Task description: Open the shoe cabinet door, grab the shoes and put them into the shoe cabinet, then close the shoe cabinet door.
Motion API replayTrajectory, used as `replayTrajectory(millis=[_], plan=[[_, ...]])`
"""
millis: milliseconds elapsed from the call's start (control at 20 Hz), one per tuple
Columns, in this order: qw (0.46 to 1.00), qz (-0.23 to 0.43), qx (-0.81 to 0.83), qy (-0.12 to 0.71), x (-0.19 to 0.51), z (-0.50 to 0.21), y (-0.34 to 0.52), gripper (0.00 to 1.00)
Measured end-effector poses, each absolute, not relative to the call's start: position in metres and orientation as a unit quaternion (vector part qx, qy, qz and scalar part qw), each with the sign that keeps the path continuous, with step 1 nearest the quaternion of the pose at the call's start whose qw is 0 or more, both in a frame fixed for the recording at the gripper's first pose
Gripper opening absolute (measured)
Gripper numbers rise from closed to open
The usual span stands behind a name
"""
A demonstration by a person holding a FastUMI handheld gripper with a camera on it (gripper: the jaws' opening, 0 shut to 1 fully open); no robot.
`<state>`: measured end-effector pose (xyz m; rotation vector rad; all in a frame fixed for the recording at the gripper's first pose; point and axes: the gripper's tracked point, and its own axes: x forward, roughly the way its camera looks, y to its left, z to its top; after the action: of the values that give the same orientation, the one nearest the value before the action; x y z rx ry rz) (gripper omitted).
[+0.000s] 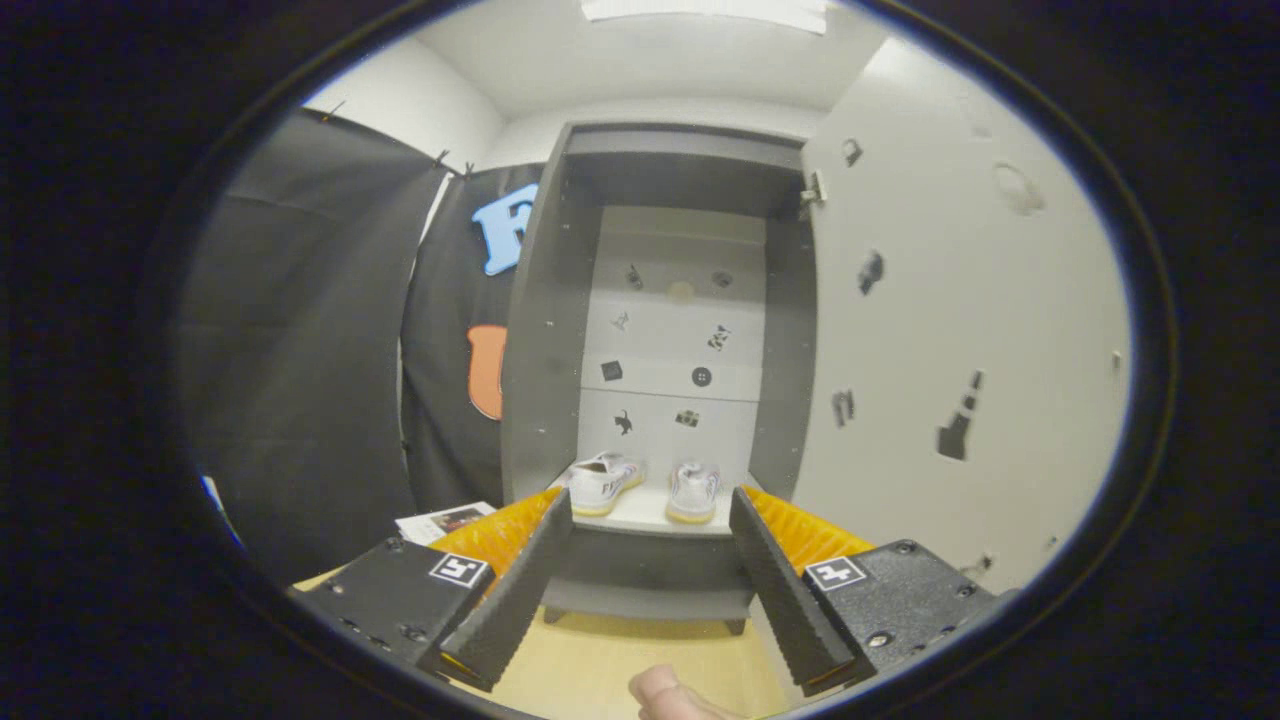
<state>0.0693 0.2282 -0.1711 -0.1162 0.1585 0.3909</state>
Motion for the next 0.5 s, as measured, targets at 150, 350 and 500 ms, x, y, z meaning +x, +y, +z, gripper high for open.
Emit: replayTrajectory(millis=[150,350,500], plan=[[0.977,0.196,-0.051,0.068,0.026,-0.155,0.181,1.00],[0.977,0.198,-0.040,0.064,-0.010,-0.140,0.121,1.00],[0.979,0.184,-0.050,0.066,-0.014,-0.134,0.073,1.00]])
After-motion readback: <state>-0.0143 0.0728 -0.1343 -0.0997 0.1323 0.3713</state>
